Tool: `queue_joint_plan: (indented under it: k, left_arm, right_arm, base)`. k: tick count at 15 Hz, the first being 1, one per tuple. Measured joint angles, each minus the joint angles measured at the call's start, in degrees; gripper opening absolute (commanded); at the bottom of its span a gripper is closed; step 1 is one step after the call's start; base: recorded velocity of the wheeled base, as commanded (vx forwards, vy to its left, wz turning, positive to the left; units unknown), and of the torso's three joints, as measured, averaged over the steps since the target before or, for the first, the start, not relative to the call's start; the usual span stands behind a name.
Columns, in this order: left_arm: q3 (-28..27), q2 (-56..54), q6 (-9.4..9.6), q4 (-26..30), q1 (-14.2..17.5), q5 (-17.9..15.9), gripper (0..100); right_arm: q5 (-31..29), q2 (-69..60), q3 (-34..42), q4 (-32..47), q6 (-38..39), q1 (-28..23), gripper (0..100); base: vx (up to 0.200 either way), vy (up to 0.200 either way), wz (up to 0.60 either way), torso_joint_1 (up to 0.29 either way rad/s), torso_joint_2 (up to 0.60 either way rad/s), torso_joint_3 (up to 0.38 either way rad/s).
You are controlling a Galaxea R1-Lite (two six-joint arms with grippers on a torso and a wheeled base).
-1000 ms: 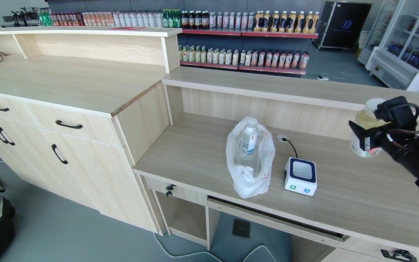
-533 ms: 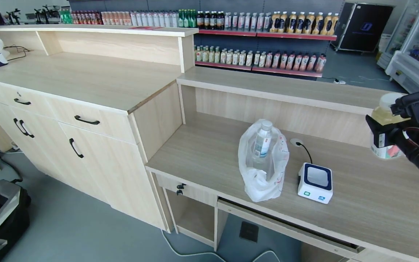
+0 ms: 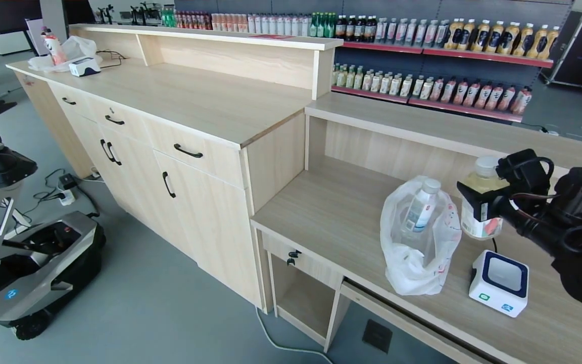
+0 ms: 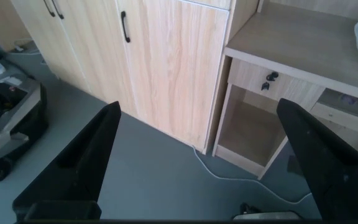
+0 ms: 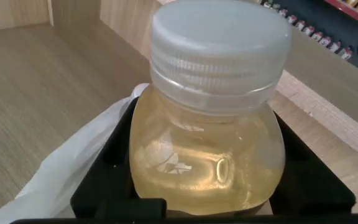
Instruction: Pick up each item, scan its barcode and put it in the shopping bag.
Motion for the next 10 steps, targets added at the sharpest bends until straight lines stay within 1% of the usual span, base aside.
queue_joint_plan:
  k: [2,6,10]
  left_arm:
    - [0.0,0.0,0.0,0.0,-0.1,0.0,100]
    - [0.0,0.0,0.0,0.0,0.0,0.0,100]
    - [0.0,0.0,0.0,0.0,0.0,0.0,100]
  right_arm:
    - [0.9,4.6,-2.1,-0.5,0.9,2.1,0]
    - [3.1,14.1,-9.8,-0.7,5.2,6.0,0]
    - [5.6,20.5,-15.9,-0.3,5.7,7.2,0]
  base:
    - [0.0,0.0,0.0,0.0,0.0,0.0]
    - [0.0,0.0,0.0,0.0,0.0,0.0]
    - [0.0,0.0,0.0,0.0,0.0,0.0]
